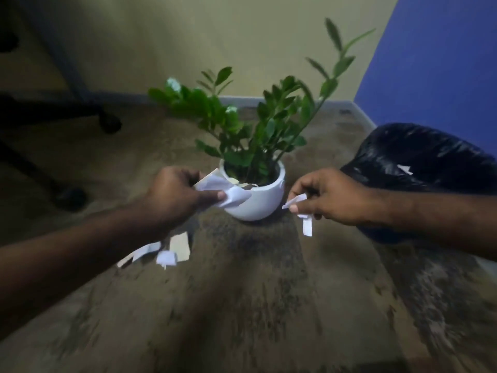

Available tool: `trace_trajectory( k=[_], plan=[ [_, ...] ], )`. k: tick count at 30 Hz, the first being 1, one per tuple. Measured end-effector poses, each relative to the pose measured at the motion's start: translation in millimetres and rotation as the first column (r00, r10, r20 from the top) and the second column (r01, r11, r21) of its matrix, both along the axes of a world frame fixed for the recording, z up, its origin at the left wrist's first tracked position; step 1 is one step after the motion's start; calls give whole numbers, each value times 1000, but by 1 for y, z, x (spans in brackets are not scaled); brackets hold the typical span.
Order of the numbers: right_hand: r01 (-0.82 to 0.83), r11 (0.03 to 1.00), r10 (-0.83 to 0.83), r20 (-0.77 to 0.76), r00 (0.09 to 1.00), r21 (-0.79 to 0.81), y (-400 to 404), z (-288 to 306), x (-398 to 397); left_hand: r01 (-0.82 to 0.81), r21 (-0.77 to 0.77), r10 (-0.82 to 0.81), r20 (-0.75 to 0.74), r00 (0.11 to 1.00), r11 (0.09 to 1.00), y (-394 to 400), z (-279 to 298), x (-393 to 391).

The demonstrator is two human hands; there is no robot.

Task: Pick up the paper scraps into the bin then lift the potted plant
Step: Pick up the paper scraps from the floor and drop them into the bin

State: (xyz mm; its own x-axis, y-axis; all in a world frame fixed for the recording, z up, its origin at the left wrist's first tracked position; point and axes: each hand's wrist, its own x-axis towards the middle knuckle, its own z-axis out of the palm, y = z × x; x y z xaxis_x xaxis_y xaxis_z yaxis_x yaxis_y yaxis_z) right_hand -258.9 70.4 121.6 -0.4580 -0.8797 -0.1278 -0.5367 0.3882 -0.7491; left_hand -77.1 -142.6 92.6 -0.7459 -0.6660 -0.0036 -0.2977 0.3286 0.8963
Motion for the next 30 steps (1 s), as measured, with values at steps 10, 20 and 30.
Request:
trace_trajectory(
  k=[10, 20, 30],
  plan=[
    [509, 779, -524, 65, 849, -365, 85, 23, -92, 136, 77, -124, -140, 982, 988, 95, 46, -123],
    [773, 509, -832, 12, 554, -378, 130, 19, -154, 167, 141, -127, -251, 960, 976, 142, 59, -187],
    [907, 289, -943, 73, 325, -305, 175, 11, -184, 342, 465, -183, -353, 917, 817, 248, 57, -288]
  ],
)
